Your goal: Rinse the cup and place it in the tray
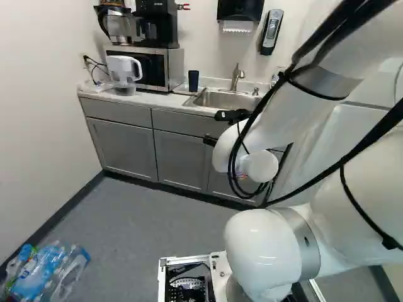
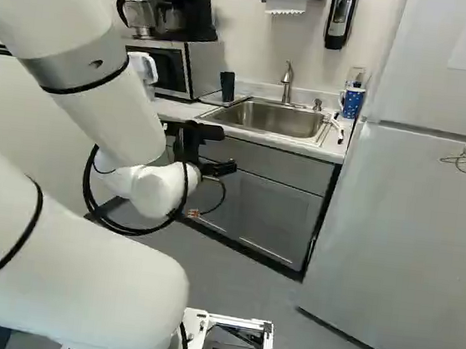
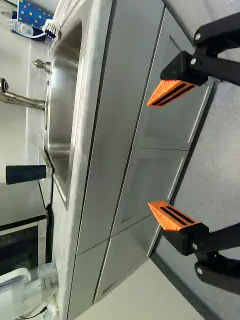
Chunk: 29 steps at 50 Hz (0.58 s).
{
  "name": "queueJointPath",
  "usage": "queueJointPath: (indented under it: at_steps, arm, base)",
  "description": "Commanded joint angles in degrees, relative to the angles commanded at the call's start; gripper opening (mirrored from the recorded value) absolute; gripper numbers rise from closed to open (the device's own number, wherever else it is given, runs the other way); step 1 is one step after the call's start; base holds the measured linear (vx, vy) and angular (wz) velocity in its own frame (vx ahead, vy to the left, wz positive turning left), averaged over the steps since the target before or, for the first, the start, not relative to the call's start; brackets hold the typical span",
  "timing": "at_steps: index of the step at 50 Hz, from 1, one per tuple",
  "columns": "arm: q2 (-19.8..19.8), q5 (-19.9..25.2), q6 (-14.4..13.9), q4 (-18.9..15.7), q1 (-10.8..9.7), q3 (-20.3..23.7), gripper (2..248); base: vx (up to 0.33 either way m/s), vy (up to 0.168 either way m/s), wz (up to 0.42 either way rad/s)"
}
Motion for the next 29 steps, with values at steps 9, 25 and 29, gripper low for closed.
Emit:
queueJointPath:
  at_steps: [9,25,29]
  arm:
    - [0.1,1.1,0.1,-0.1,0.2,0.8,247]
    - [0.1,1.8,0.1,-0.2,0.4,1.3,247]
    - [0.1,1.8,0.1,-0.2,0.4,1.3,247]
  base:
    - [0.000,0.000,0.000]
    - [0.000,0.000,0.000]
    - [0.000,0.000,0.000]
